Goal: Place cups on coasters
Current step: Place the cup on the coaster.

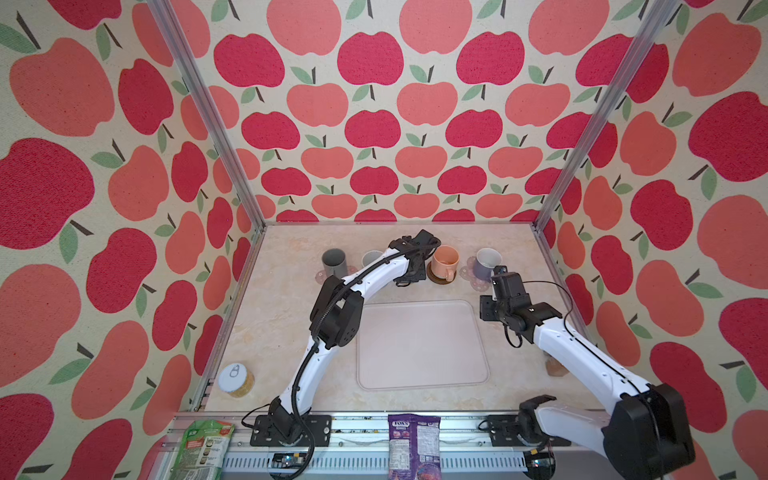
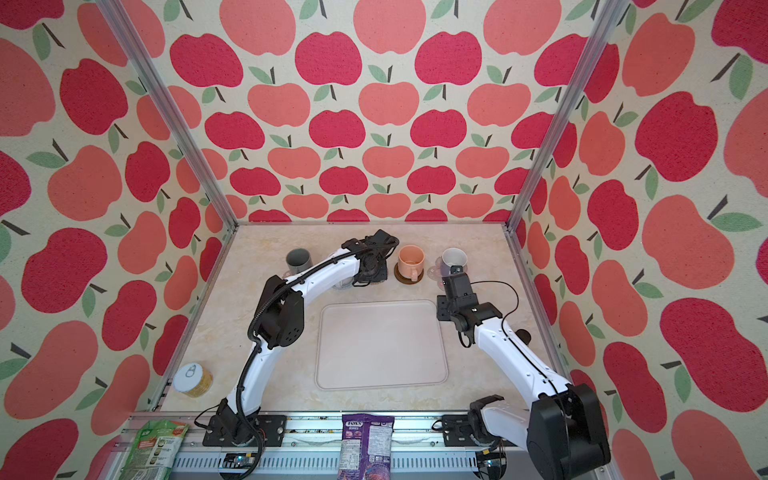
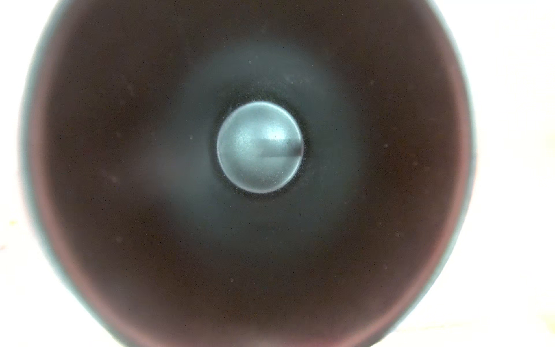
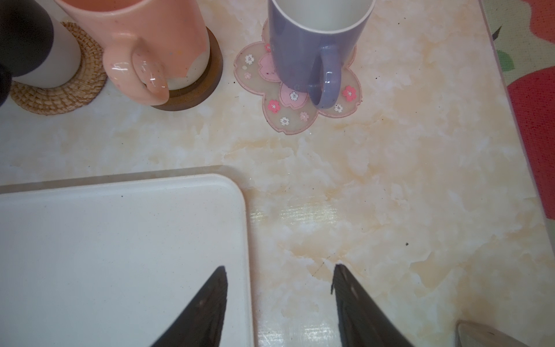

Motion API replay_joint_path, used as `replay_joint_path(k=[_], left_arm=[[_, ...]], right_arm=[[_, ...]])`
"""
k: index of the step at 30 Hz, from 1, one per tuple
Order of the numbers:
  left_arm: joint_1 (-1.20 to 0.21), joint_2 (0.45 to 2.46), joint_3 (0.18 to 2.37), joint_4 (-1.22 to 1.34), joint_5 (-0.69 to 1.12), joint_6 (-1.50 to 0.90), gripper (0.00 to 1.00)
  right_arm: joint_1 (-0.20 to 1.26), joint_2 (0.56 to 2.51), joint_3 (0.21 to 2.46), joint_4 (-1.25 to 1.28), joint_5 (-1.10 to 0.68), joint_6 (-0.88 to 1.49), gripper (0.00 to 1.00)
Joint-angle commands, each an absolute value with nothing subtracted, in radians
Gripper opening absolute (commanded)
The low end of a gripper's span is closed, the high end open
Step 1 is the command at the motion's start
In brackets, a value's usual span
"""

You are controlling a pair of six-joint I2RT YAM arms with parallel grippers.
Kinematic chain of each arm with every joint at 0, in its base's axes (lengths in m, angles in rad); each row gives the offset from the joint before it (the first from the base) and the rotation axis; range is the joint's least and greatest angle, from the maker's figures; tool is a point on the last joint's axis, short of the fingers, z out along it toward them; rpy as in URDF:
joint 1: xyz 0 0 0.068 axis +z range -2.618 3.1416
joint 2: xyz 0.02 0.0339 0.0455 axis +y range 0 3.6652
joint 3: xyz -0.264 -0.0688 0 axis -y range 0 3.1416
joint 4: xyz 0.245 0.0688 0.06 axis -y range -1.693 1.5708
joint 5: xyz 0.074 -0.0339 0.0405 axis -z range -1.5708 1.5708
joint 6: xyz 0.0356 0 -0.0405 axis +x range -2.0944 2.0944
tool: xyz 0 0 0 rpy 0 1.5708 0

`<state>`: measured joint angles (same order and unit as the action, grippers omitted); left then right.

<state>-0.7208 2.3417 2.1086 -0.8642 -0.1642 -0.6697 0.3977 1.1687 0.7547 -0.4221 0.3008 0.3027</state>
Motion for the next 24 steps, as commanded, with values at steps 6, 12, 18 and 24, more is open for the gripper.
replay_joint_path(k=[6, 12, 18, 24], left_arm=[[-0.739, 2.348, 2.144, -0.872, -0.170, -0.695, 0.00], [-0.742, 2.354, 2.152, -0.888, -0.169, -0.702, 0.00], [-0.737, 2.377, 2.167, -0.923, -0.154, -0.727, 0.00], [-0.738, 2.343, 2.115, -0.901, -0.140, -0.756, 0.00]], right_arm=[[0.388, 1.145, 0.736, -0.415, 0.287, 0.297, 0.59], [0.387, 1.142, 0.733, -0.414, 0.288, 0.299, 0.59], [0.386, 1.131, 0.726, -0.420, 0.290, 0.301, 0.59], [0.385, 1.117, 0.726, -0.422, 0.291, 0.302, 0.60]])
